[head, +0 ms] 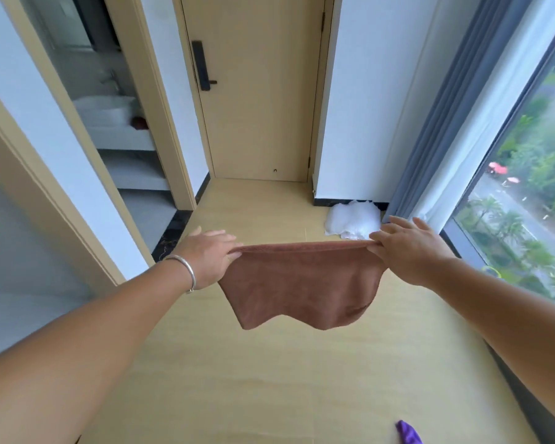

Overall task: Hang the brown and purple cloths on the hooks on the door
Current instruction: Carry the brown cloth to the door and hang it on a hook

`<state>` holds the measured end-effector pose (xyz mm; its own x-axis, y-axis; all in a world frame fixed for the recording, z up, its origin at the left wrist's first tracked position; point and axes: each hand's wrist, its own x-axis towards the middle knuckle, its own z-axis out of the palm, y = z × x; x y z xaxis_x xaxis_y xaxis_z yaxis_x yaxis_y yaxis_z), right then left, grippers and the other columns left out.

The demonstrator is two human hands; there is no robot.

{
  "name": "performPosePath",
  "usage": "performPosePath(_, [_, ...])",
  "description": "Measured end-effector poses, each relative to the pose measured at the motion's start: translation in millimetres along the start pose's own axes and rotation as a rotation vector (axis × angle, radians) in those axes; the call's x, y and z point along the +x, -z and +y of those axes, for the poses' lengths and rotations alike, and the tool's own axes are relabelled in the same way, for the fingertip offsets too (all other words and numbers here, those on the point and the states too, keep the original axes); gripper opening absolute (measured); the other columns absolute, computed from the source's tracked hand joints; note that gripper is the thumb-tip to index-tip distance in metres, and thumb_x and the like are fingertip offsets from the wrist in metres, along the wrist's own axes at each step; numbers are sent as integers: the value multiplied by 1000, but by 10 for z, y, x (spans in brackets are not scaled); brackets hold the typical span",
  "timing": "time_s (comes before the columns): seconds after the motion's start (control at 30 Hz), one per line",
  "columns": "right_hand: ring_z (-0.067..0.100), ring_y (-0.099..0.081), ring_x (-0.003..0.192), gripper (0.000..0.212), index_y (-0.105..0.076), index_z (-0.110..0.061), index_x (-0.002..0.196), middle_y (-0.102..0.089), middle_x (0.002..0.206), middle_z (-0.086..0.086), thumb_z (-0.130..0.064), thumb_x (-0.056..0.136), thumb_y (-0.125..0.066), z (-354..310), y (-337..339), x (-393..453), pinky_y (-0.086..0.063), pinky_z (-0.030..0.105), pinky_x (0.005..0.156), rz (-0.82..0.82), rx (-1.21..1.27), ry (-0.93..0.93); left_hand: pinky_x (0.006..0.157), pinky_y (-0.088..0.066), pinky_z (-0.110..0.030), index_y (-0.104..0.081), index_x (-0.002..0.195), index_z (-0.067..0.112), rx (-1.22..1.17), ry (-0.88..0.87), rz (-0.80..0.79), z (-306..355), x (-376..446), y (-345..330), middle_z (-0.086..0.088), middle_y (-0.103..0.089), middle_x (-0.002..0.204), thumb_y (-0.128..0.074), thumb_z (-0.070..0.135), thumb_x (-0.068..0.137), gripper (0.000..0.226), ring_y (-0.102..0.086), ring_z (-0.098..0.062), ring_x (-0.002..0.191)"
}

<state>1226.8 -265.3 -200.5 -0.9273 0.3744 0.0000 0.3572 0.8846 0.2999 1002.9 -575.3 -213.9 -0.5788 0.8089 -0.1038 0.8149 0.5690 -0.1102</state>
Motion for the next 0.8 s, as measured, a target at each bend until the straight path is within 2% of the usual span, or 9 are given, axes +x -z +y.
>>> performPosePath(0.07, [15, -20, 144, 48, -48, -41, 132, -50, 136, -14, -55, 99, -16, 117, 354, 30, -19, 38, 114, 37, 13, 1, 115, -11, -54, -44, 137, 36, 69, 70, 23, -25, -13, 395, 14, -45, 139, -19, 39, 103, 43, -25, -13, 141])
performPosePath(0.17, [15, -20, 144, 46, -49, -42, 133, -49, 137, -16, -56, 99, -20, 251, 885, 40, -21, 39, 115, 88, 34, -13, 113, -14, -58, -51, 128, 36, 99, 130, 91, -53, -86, 958, 13, -53, 119, -17, 39, 102, 43, -33, -14, 133])
performPosePath(0.33, [17, -17, 145, 46, -48, -39, 135, -45, 142, -14, -53, 101, -21, 441, 1640, 23, -19, 40, 117, 138, 33, -29, 112, -13, -61, -49, 129, 37, 164, 146, 176, -181, -286, 1699, 13, -50, 125, -14, 38, 100, 46, -31, -15, 133])
performPosePath(0.47, [16, -16, 146, 51, -53, -34, 134, -46, 143, -12, -55, 100, -21, 527, 2128, 3, -17, 41, 118, 209, 117, -33, 111, -15, -62, -53, 120, 35, 168, 172, 240, -257, -436, 2174, 13, -45, 104, -14, 37, 101, 43, -34, -15, 129])
performPosePath(0.6, [17, -16, 146, 53, -53, -31, 133, -46, 143, -10, -56, 100, -21, 593, 2495, 34, -17, 42, 117, 287, 121, -23, 113, -12, -60, -53, 120, 29, 142, 237, 315, -297, -549, 2566, 10, -51, 116, -15, 37, 103, 43, -34, -15, 133])
performPosePath(0.8, [20, -14, 146, 57, -53, -28, 135, -42, 147, -4, -57, 99, -19, 558, 2777, 169, -18, 44, 116, 375, 128, -19, 113, -14, -58, -56, 117, 26, 184, 307, 347, -377, -662, 2804, 9, -39, 98, -11, 35, 101, 48, -35, -16, 132])
